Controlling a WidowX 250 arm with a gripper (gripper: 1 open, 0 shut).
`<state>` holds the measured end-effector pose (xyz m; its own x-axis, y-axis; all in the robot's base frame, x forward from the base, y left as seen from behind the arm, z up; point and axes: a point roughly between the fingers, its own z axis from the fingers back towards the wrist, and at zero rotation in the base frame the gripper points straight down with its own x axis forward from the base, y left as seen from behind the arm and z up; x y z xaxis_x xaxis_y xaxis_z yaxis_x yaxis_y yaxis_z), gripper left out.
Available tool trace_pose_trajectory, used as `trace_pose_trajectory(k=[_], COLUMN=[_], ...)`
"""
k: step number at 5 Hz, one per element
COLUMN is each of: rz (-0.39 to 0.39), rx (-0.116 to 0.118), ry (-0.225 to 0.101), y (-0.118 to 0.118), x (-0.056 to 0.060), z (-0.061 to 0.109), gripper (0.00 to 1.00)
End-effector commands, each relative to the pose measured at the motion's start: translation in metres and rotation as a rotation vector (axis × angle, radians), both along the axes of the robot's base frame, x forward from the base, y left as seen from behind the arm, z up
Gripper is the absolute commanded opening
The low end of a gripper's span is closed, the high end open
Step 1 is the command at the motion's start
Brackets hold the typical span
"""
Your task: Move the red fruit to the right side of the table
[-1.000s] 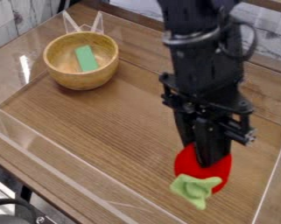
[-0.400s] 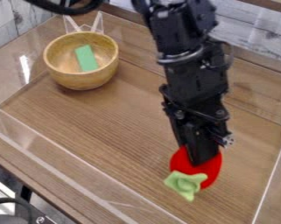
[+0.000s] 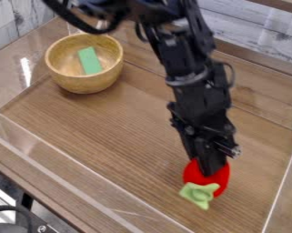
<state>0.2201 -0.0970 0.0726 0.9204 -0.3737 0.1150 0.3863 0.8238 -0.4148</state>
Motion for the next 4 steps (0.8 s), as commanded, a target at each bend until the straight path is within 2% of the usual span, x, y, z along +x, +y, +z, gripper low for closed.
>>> trace_pose_trajectory(k=[1,3,4], rz=[-0.008,0.275,0.322], rx=[-0.018,-0.013,-0.015], ry=[-0.047,-0.049,-0.045], y=[-0.018,0.002,0.007], x=[0.023,0.038,0.037], z=[-0.008,-0.03,-0.031], gripper=[0.0,0.0,0.0])
